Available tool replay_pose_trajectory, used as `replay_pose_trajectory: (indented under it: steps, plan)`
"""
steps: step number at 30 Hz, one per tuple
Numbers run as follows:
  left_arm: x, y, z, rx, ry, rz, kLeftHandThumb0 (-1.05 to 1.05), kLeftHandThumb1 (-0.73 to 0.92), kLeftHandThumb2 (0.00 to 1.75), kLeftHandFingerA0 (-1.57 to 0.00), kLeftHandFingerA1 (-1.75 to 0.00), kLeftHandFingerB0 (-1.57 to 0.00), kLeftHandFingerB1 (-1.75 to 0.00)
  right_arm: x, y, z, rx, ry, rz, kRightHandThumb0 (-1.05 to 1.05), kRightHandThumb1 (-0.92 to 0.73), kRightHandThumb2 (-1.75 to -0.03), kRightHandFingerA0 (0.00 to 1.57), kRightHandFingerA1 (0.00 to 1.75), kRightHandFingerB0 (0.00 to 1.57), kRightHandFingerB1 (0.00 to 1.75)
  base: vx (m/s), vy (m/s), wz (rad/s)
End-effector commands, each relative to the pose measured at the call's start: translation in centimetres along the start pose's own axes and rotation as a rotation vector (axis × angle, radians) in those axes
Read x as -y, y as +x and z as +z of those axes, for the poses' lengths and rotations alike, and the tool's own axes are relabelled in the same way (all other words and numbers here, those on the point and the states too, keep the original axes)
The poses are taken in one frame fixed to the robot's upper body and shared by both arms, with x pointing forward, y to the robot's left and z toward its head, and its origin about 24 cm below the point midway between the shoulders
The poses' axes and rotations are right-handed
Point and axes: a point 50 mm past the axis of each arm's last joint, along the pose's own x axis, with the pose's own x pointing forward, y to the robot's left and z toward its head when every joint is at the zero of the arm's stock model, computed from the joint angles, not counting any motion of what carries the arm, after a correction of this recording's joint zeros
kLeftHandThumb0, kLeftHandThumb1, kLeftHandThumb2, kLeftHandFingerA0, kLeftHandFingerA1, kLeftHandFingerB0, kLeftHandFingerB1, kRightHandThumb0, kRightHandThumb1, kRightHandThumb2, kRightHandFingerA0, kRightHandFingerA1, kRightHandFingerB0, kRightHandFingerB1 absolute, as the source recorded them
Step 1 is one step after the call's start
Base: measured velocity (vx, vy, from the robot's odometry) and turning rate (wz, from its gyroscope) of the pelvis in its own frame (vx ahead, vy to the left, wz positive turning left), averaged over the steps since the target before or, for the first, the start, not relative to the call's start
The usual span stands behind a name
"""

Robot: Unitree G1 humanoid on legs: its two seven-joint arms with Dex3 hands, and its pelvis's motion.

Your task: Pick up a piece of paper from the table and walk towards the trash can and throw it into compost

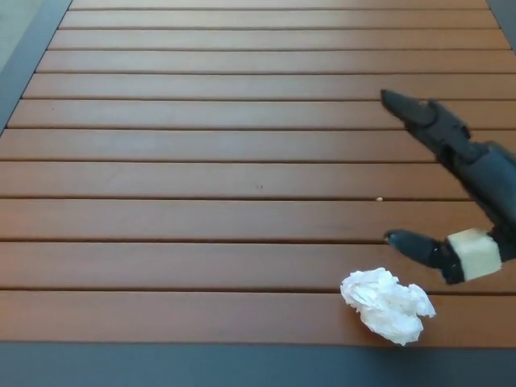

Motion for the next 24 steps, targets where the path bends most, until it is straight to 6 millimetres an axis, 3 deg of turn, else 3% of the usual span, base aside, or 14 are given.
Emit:
replay_pose_trajectory:
  steps: [1,2,3,4,5,11,12,14,16,17,22,23,24]
  plan:
    - [-1.0,-0.5,0.6,0.1,0.087,0.016,-0.09,0.68,0.65,-0.88,-0.89,-0.83,-0.69,-2.6,1.2,-2.1,-0.2,-0.287,0.175,-0.75,-0.68,-0.6,0.05,0.31,0.14,0.25,0.0,0.0,0.0]
    - [-1.0,-0.5,0.5,0.096,0.079,0.015,-0.09,0.68,0.65,-0.88,-0.89,-0.83,-0.69,-2.9,1.2,-2.4,-0.212,-0.298,0.188,-0.75,-0.68,-0.6,0.05,0.31,0.14,0.25,0.0,0.0,0.0]
    - [-1.0,-0.4,0.5,0.094,0.08,0.017,-0.1,0.68,0.64,-0.89,-0.88,-0.83,-0.69,-3.0,1.2,-2.6,-0.223,-0.308,0.199,-0.76,-0.52,-0.91,0.04,0.31,0.1,0.35,0.0,0.0,0.0]
    - [-0.9,-0.4,0.5,0.092,0.085,0.019,-0.1,0.68,0.64,-0.89,-0.88,-0.83,-0.69,-3.1,1.3,-2.7,-0.233,-0.317,0.207,-0.76,-0.52,-0.91,0.04,0.31,0.1,0.35,0.0,0.0,0.0]
    - [-0.9,-0.4,0.5,0.093,0.078,0.019,-0.08,0.68,0.69,-0.9,-0.9,-0.84,-0.69,-3.1,1.4,-2.7,-0.234,-0.325,0.209,-0.72,-0.67,-0.6,0.05,0.35,0.17,0.27,0.0,0.0,0.0]
    - [-0.9,-0.5,0.2,0.103,0.094,0.011,-0.07,0.68,0.7,-0.9,-0.9,-0.84,-0.69,-2.9,1.7,-2.8,-0.231,-0.362,0.208,-0.69,-0.65,-0.61,0.08,0.32,0.19,0.28,0.0,0.0,0.0]
    - [-1.0,-0.5,0.2,0.102,0.082,0.011,-0.09,0.66,0.66,-0.93,-0.94,-0.86,-0.73,-2.7,1.8,-2.8,-0.226,-0.389,0.205,-0.73,-0.52,-0.88,0.05,0.48,0.17,0.44,0.0,0.0,0.0]
    - [-1.0,-0.6,0.2,0.1,0.065,0.01,-0.09,0.66,0.66,-0.93,-0.94,-0.86,-0.73,-2.4,2.1,-2.8,-0.218,-0.43,0.2,-0.73,-0.52,-0.88,0.05,0.48,0.17,0.44,0.0,0.0,0.0]
    - [-1.0,-0.5,0.4,0.086,0.102,0.015,-0.11,0.67,0.62,-0.91,-0.92,-0.84,-0.69,-2.4,2.1,-2.9,-0.211,-0.465,0.206,-0.71,-0.52,-0.88,0.08,0.49,0.2,0.44,0.0,0.0,0.0]
    - [-1.0,-0.4,0.4,0.091,0.111,0.014,-0.08,0.7,0.69,-0.87,-0.86,-0.83,-0.68,-2.5,2.0,-3.1,-0.207,-0.495,0.212,-0.66,-0.66,-0.6,0.19,0.44,0.35,0.33,0.0,0.0,0.0]
    - [-1.0,-0.6,0.6,0.112,0.086,0.015,-0.11,0.68,0.65,-0.87,-0.9,-0.82,-0.71,-3.0,1.5,-3.5,-0.188,-0.583,0.239,-0.65,-0.66,-0.59,0.24,0.46,0.42,0.33,0.0,0.0,0.0]
    - [-1.0,-0.6,0.7,0.118,0.09,0.015,-0.11,0.66,0.64,-0.89,-0.9,-0.84,-0.71,-3.2,1.4,-3.5,-0.182,-0.604,0.253,-0.65,-0.62,-0.59,0.34,0.45,0.52,0.36,0.0,0.0,0.0]
    - [-1.0,-0.6,0.7,0.118,0.092,0.016,-0.11,0.66,0.64,-0.89,-0.9,-0.84,-0.71,-3.2,1.4,-3.5,-0.181,-0.608,0.257,-0.65,-0.62,-0.59,0.34,0.45,0.52,0.36,0.0,0.0,0.0]
